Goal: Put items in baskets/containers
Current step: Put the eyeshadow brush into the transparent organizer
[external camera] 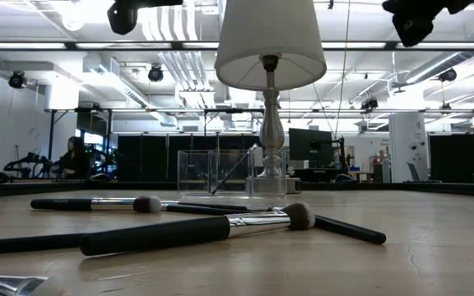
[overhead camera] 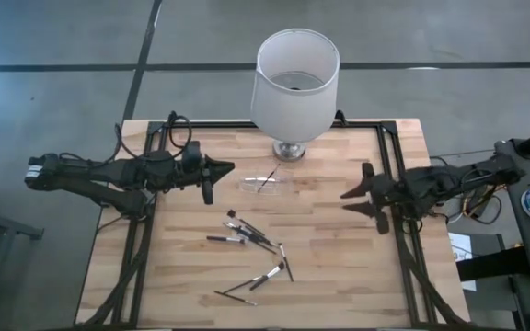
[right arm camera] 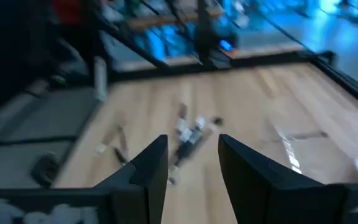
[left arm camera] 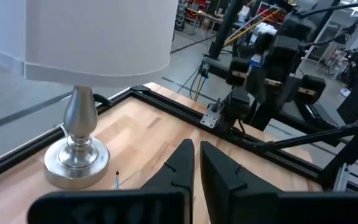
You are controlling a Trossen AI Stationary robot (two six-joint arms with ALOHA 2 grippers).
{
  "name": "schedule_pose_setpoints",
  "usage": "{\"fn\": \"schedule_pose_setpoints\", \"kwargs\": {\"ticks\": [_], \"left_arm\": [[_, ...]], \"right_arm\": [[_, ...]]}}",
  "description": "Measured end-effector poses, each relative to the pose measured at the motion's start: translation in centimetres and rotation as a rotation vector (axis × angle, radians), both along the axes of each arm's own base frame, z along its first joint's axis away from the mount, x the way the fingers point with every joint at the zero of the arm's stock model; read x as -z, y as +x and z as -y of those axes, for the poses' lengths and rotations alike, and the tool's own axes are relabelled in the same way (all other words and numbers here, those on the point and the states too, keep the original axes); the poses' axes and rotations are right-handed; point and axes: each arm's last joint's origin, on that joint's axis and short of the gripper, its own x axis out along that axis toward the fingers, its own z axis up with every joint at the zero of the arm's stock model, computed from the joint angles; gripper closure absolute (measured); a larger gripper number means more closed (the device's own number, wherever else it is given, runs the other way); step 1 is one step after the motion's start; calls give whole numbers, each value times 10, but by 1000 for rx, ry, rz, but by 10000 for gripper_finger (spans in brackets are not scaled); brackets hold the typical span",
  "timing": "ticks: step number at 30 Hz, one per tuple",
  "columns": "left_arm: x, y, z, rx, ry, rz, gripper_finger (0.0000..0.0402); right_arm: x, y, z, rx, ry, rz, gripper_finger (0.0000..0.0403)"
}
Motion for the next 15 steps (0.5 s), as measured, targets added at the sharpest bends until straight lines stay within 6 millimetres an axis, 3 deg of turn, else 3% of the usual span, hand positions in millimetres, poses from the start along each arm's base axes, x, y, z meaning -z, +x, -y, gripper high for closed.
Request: {"fn": "schedule_pose_setpoints", "kwargs": {"ticks": [15], "left_arm": [[-3, 0, 0, 3, 24, 19, 381]], "right_arm": [[57, -19, 9, 127, 117, 64, 268]]}}
